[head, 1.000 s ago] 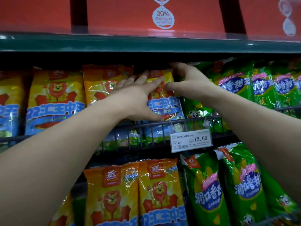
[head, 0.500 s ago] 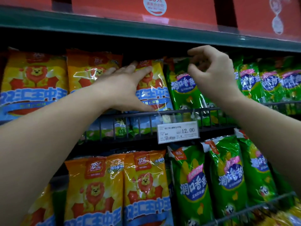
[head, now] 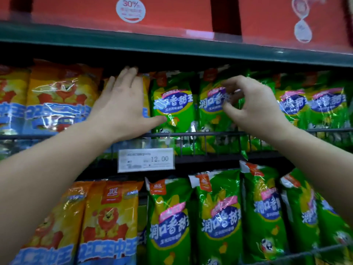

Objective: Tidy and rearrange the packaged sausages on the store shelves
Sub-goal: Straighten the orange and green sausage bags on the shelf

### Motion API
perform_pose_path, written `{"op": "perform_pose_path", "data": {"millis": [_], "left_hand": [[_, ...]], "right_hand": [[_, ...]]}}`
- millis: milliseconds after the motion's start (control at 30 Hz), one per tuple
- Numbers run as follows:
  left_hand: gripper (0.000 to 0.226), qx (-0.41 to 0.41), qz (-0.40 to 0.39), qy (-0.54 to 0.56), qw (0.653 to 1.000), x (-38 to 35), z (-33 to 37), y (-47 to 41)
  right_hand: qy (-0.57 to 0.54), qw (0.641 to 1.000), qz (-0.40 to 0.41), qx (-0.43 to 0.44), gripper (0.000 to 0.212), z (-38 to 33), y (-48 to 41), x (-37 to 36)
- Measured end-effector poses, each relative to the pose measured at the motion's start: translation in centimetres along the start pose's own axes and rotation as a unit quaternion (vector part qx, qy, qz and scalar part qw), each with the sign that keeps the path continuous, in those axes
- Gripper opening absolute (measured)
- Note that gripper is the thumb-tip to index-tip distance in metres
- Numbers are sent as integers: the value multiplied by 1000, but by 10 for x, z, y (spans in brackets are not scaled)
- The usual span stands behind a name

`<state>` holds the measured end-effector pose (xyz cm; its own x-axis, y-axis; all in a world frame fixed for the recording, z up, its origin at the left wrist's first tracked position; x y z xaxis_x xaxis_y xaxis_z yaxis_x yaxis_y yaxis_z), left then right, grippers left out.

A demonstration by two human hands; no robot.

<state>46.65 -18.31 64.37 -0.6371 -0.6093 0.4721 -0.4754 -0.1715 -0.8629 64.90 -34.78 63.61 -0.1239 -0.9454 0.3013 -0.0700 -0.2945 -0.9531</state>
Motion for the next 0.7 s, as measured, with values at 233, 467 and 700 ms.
{"op": "perform_pose_path", "data": {"millis": [233,467,700], "left_hand": [[85,-52,-21,29,998,-17,59,-9],[82,-40,-79,78,993,-30,94,-33],[96,28,-152,65,986,-49,90,-43]], "right_hand": [[18,999,-28,-42,57,34,13,-1],[40,992,-80,-89,74,34,3,-4],[-5,994,-85,-74,72,24,-7,-7]]}}
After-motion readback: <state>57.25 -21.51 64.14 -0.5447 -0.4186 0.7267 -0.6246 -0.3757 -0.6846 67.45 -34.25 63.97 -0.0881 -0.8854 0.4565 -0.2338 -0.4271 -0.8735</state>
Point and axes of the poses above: each hand's wrist, its own y-axis away from the middle knuckle, its own x-axis out of the back of the hand, z = x × y, the point moved 8 cm from there along -y, towards the middle knuckle, and after that the axes turned 7 degrees about -z, right-handed, at the moved point
